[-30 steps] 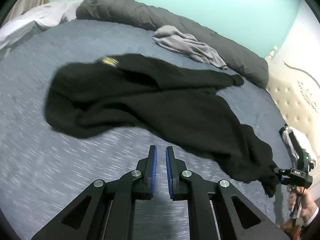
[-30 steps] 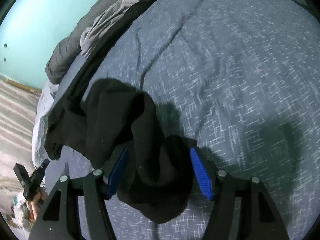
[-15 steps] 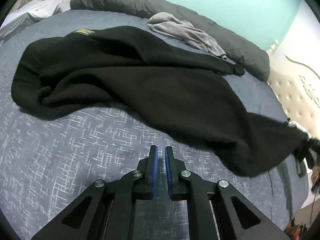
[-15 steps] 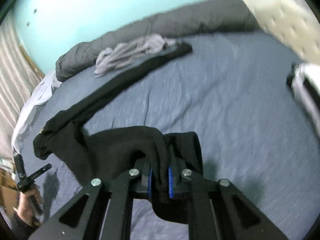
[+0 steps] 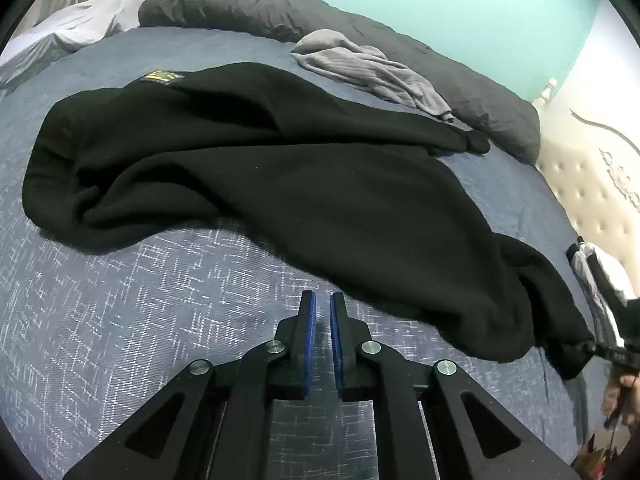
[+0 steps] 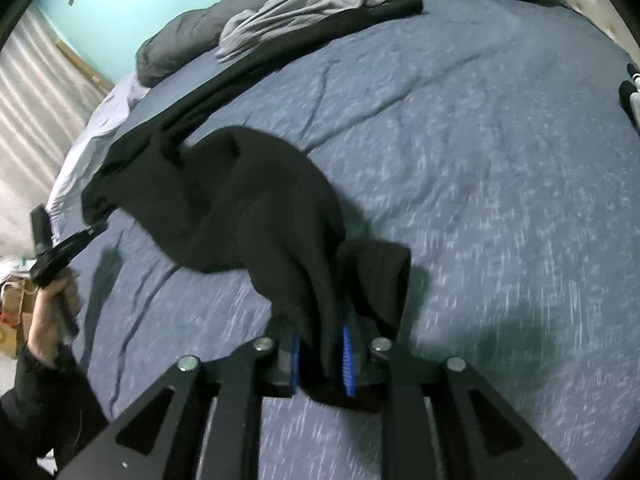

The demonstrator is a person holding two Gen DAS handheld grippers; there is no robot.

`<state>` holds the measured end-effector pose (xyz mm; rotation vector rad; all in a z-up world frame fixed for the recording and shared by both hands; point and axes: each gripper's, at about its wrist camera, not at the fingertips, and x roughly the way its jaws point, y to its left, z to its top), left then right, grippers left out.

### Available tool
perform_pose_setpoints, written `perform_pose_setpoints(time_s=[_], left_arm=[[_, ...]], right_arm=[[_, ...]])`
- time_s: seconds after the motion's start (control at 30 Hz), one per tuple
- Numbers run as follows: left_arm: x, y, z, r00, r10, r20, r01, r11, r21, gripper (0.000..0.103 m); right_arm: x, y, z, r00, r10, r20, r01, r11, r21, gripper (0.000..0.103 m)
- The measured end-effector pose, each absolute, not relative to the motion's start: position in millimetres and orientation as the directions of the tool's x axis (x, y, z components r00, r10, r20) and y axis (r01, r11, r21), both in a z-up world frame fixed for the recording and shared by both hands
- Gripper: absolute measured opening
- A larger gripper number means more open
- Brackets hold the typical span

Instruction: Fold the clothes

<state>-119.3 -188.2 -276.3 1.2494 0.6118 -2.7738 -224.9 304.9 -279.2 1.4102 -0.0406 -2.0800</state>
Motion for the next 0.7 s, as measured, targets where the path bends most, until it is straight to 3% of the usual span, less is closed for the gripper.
perform_pose_setpoints(time_s=[0.07,0.17,0.23,0.43,0.63,0.7], left_arm=[[-117.5,-188.9,-275.6,-0.678,0.126,-0.724,0.195,-0.919,-0.342,0.008],[-116.7,-188.6,-272.1,-0.685,0.129,-0.717,0.187,-0.920,-0.345,0.008],[-117.1,-189.0,-271.1,-0.687,0.135,-0.714,0.182,-0.919,-0.350,0.008],[-114.1,-189.6,-269.3,-0.694,0.143,-0.706,0.165,-0.922,-0.349,0.008],[-116.8,-189.6,-268.4,-0.693,0.144,-0.707,0.165,-0.922,-0.349,0.008],[-117.8,-188.9,-268.5,-0.691,0.142,-0.709,0.166,-0.923,-0.347,0.008]], right_arm=[[-222.0,312.8,-269.5,-0.258,-0.533,-0.806,0.467,-0.799,0.379,0.030],[-225.9,333.8,-253.5,-0.324,-0.597,-0.734,0.420,-0.786,0.454,0.034],[-231.7,345.1,-249.0,-0.379,-0.584,-0.718,0.372,-0.807,0.459,0.045],[-259.8,354.6,-268.5,-0.426,-0.478,-0.768,0.188,-0.877,0.442,0.047],[-273.9,366.3,-292.4,-0.428,-0.510,-0.746,0.043,-0.836,0.547,0.055],[-275.8,368.5,-298.0,-0.419,-0.473,-0.775,0.000,-0.854,0.521,0.055]])
